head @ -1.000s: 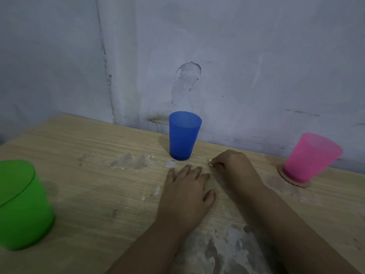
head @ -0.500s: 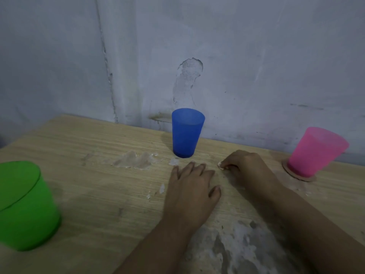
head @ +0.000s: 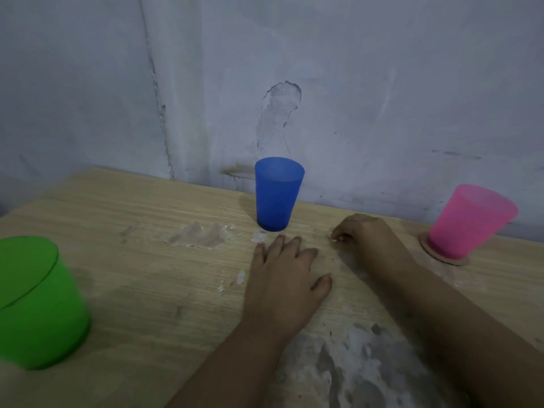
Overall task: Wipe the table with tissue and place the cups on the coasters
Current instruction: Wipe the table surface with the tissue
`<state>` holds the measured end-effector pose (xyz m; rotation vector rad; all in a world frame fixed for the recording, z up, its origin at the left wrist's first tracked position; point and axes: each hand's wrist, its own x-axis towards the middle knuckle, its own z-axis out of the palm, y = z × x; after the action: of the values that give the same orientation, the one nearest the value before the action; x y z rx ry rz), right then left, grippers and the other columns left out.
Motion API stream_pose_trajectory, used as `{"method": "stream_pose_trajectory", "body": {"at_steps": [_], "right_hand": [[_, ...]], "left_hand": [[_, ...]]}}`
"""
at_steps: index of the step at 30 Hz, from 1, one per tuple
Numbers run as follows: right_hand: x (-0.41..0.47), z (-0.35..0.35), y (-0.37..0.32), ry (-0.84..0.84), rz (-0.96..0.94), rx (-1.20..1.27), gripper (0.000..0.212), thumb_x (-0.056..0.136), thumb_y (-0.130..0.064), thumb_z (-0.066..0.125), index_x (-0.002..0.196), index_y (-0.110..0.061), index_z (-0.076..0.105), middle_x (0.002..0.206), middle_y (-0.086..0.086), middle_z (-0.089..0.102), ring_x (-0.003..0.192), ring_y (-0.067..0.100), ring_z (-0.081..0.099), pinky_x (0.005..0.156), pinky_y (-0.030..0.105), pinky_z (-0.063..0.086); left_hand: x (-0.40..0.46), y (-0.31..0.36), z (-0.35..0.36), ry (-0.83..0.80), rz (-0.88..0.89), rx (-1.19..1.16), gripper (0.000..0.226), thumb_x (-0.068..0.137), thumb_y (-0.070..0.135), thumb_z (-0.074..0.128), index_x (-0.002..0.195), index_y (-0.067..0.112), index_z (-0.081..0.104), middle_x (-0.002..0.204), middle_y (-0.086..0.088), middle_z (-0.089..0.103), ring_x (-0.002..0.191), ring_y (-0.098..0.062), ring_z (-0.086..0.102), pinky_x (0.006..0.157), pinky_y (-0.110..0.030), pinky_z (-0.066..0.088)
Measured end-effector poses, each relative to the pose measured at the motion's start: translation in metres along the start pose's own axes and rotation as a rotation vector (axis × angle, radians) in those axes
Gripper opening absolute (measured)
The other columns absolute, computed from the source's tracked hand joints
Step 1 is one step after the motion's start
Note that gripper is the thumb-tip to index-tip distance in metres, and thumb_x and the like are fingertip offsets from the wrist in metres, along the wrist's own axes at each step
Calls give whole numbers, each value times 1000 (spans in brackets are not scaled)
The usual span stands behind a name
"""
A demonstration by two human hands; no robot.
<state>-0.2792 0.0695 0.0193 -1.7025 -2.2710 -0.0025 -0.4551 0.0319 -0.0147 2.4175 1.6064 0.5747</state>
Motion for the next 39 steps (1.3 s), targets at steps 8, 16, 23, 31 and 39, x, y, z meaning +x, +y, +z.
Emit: {"method": "stream_pose_trajectory", "body": {"at_steps": [8, 16, 23, 31, 39], "right_hand": [[19, 11, -16, 20, 32, -20, 28, 72, -4, 67, 97, -15, 72, 98, 5, 69, 93, 21, 60, 83, 29, 46], [11, 3, -2, -18, 100, -78, 28, 72, -14, 69, 100, -13, 71, 103, 8, 68, 99, 25, 60, 88, 33, 46], [10, 14, -28, 52, -24, 26, 17, 74, -8, 64, 88, -13, 73, 90, 5, 69, 87, 22, 61, 77, 31, 48], [34, 15, -21, -3, 112, -56, 29, 84, -7, 57, 110, -12, 68, 112, 10, 65, 104, 23, 58, 94, 33, 44], [0, 2, -10, 24, -65, 8, 18, 75, -7, 68, 91, -12, 74, 90, 7, 71, 86, 24, 64, 77, 33, 51]], "left_hand": [[0, 0, 0, 2, -6, -2, 58, 87, 63, 36, 138, 34, 39, 153, 7, 28, 144, -15, 14, 117, -46, 7], [-1, 0, 2, -1, -8, -9, 57, 88, 62, 37, 138, 34, 39, 153, 6, 28, 144, -16, 13, 117, -46, 5], [1, 0, 1, 11, 0, 18, 57, 87, 62, 37, 137, 34, 40, 151, 6, 32, 143, -17, 15, 117, -47, 7], [-1, 0, 2, 0, -4, 43, 60, 87, 63, 34, 139, 34, 36, 153, 5, 28, 144, -18, 13, 116, -47, 7], [0, 0, 3, -39, 7, 57, 63, 88, 65, 29, 144, 35, 29, 157, 4, 18, 145, -18, 6, 116, -49, 0]]}}
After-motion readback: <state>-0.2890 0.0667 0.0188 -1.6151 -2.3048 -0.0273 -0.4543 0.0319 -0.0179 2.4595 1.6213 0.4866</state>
